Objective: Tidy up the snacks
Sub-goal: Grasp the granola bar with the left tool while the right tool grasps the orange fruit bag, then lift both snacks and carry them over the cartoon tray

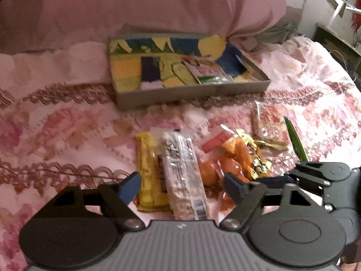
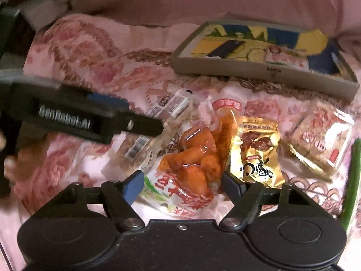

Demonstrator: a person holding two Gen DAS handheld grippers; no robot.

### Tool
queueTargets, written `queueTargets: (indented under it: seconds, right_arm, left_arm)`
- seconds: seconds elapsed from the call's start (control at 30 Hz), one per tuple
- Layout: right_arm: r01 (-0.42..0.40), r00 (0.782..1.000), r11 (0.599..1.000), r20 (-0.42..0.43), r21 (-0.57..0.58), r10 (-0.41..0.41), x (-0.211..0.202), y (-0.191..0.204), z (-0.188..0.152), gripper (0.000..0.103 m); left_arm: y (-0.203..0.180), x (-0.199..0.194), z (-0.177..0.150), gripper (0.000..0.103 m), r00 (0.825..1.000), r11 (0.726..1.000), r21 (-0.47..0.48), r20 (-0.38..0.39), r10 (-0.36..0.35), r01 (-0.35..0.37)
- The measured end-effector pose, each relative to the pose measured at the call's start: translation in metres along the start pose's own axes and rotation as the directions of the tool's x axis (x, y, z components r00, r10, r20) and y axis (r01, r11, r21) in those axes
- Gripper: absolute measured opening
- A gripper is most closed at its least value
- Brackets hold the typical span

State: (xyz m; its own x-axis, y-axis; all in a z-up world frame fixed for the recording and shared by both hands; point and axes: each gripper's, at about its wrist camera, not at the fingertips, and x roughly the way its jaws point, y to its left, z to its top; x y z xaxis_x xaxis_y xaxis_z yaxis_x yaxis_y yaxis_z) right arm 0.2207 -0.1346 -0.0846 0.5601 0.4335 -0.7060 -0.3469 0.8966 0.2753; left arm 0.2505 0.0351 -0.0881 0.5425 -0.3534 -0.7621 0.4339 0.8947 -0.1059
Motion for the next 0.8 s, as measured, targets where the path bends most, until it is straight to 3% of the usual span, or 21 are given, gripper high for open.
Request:
queueTargets:
  seconds: [0.27, 0.37, 0.6, 0.8]
  right_arm:
    - [0.03, 1.0, 0.997, 0.003, 0.07, -0.03, 0.01, -0.005, 0.005, 0.07]
    - [0.043, 0.999, 0.997, 0.012, 0.061, -0.044, 0.015, -0.001, 0.006, 0.073]
    - [0.06, 0.998, 0.998, -0.004, 0.009, -0.06, 0.019, 0.004, 0.005, 0.072]
    - [0.097, 0.995, 0.995, 0.003, -0.015, -0.096, 0.012, 0.009, 0.005, 0.06]
  left_arm:
    - [0.005, 0.012, 0.003, 0.047, 0.999, 0.999, -0.038, -0.043, -0.025, 0.023]
    - [0.005, 0.021, 0.003, 0.045, 0.997, 0.999, -0.041, -0.078, -0.02, 0.017]
    - [0.009, 0.021, -0.001, 0.043, 0.996, 0.996, -0.079, -0.077, -0.039, 0.032]
    - [0.012, 0.014, -0.001, 0.041, 0.997, 0.994, -0.108, -0.071, -0.017, 0.009]
